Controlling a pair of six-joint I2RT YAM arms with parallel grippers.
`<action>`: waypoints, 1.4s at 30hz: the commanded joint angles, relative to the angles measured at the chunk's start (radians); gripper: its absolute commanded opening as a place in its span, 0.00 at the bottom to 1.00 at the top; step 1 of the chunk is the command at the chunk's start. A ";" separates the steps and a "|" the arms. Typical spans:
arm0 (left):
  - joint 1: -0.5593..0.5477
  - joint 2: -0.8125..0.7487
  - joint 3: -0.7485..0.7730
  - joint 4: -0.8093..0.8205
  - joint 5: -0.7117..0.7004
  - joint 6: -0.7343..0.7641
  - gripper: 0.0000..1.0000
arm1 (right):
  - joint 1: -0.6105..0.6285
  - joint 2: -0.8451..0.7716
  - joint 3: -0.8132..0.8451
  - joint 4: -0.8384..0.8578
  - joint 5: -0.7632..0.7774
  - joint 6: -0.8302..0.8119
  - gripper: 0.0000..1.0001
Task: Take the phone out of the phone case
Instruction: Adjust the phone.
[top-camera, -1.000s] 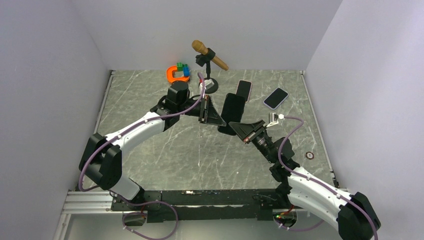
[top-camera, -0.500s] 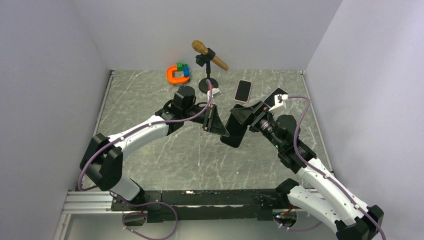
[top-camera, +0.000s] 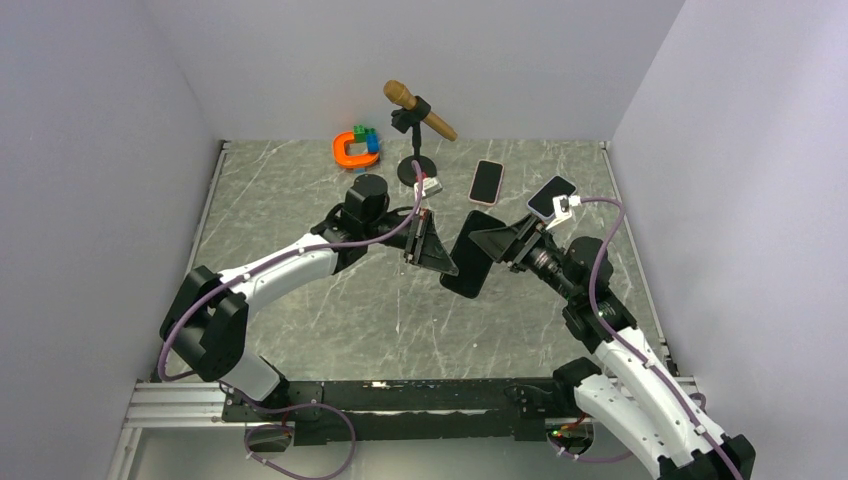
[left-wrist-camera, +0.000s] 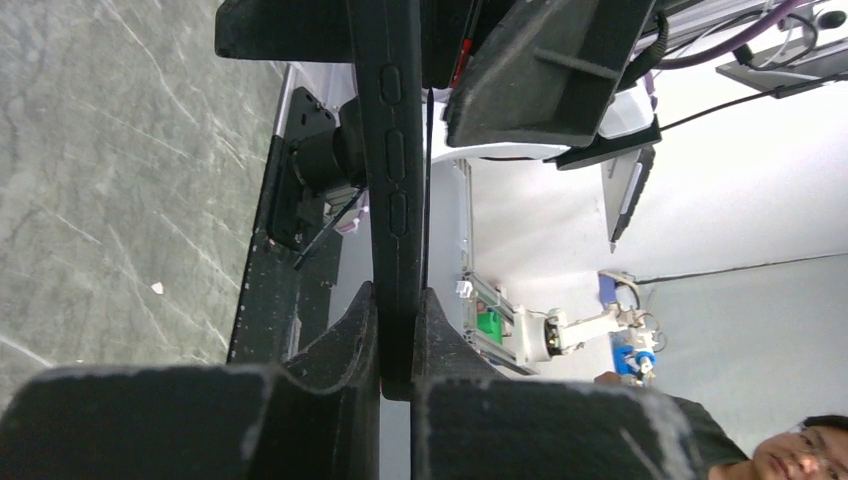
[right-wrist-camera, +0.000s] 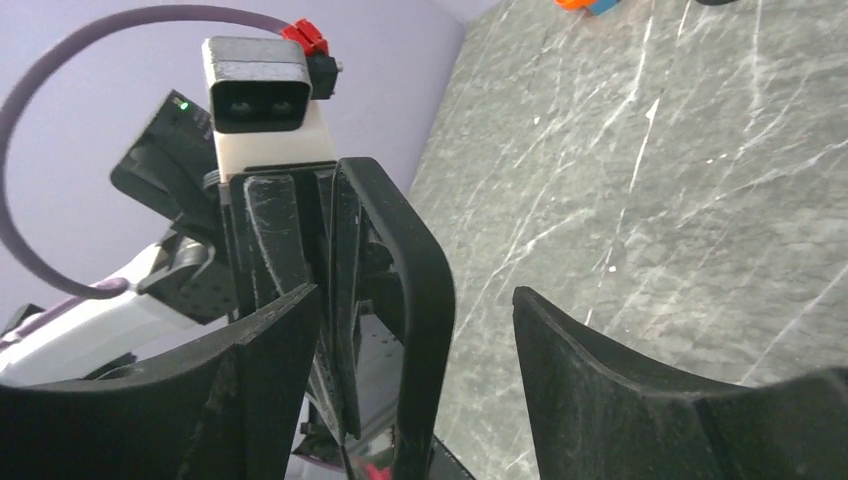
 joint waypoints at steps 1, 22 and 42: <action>0.005 -0.008 -0.005 0.178 0.053 -0.084 0.00 | -0.051 -0.016 -0.015 0.134 -0.130 0.061 0.68; 0.015 -0.240 -0.238 0.172 -0.114 -0.143 0.63 | -0.207 0.075 -0.135 0.544 -0.346 0.404 0.00; -0.027 -0.238 -0.265 0.250 -0.181 -0.234 0.41 | -0.204 0.101 -0.140 0.656 -0.371 0.469 0.00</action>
